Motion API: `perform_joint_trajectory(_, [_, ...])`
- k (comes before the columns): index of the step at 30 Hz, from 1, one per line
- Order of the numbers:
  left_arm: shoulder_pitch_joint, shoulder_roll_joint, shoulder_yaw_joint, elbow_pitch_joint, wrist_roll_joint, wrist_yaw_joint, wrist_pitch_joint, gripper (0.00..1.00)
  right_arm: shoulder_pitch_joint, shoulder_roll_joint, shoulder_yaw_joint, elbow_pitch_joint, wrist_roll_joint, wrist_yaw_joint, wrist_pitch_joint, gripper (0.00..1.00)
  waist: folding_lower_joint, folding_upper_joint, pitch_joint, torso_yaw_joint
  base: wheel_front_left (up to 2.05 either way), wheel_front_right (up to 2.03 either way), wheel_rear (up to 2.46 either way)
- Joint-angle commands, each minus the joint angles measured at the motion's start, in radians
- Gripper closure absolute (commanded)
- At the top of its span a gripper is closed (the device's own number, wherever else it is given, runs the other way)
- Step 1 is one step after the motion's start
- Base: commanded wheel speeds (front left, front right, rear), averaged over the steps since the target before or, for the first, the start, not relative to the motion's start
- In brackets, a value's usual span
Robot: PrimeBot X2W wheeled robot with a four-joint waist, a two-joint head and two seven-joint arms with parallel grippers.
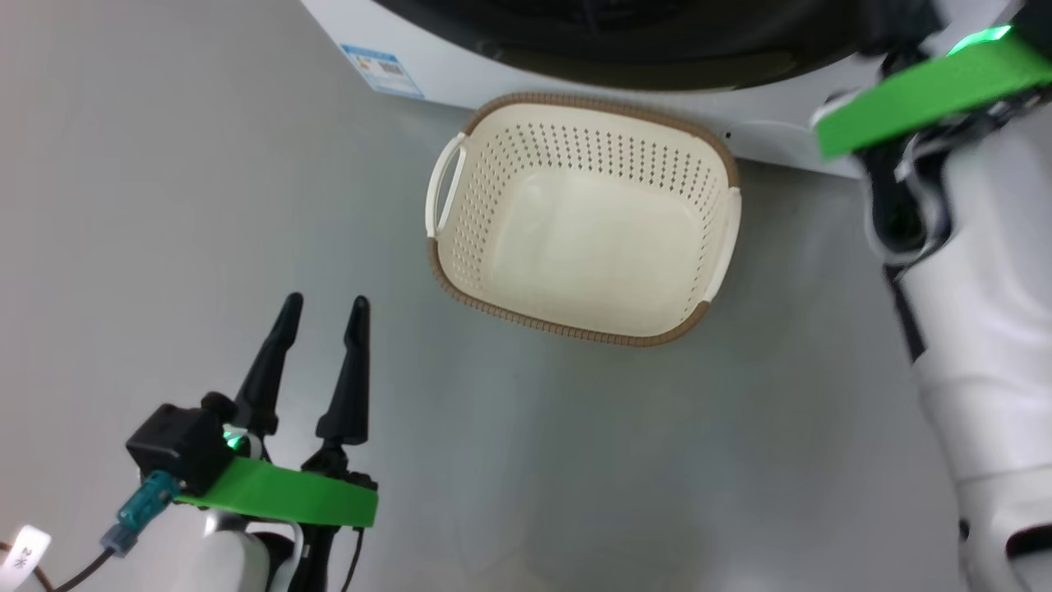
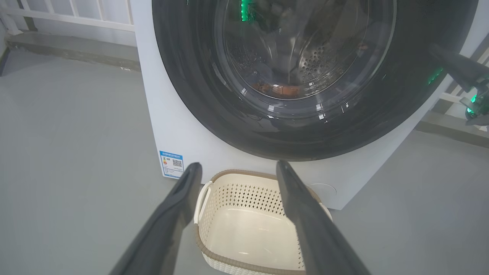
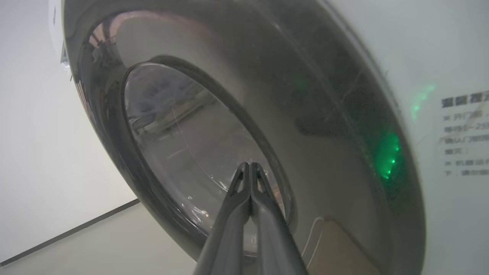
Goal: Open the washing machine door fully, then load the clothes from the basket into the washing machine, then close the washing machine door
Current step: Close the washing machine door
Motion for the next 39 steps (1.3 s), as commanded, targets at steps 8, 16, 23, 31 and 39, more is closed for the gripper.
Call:
perform_joint_trajectory(8, [0.031, 0.072, 0.071, 0.036, -0.006, -0.003, -0.006, 0.00, 0.205, 0.012, 0.130, -0.032, 0.061, -0.006, -0.005, 0.00, 0.0000, 0.0000, -0.135, -0.073, 0.00, 0.00, 0.00])
perform_joint_trajectory(16, [0.068, 0.126, 0.085, 0.076, -0.026, -0.003, -0.006, 0.00, 0.359, 0.006, 0.159, -0.073, 0.073, -0.006, -0.005, 0.00, 0.0000, 0.0000, -0.227, -0.151, 0.00, 0.00, 0.00])
perform_joint_trajectory(23, [0.110, 0.158, 0.103, 0.114, -0.031, -0.003, -0.006, 0.00, 0.491, -0.006, 0.151, -0.112, 0.068, -0.006, -0.005, 0.00, 0.0000, 0.0000, -0.294, -0.226, 0.00, 0.00, 0.00])
perform_joint_trajectory(31, [0.147, 0.178, 0.121, 0.150, -0.043, -0.003, -0.006, 0.00, 0.605, -0.014, 0.113, -0.124, 0.067, -0.006, -0.005, 0.00, 0.0000, 0.0000, -0.339, -0.318, 0.00, 0.00, 0.00])
perform_joint_trajectory(39, [0.180, 0.191, 0.124, 0.152, -0.056, -0.003, -0.006, 0.00, 0.695, -0.024, 0.076, -0.160, 0.056, -0.006, -0.005, 0.00, 0.0000, 0.0000, -0.374, -0.378, 0.00, 0.00, 0.00])
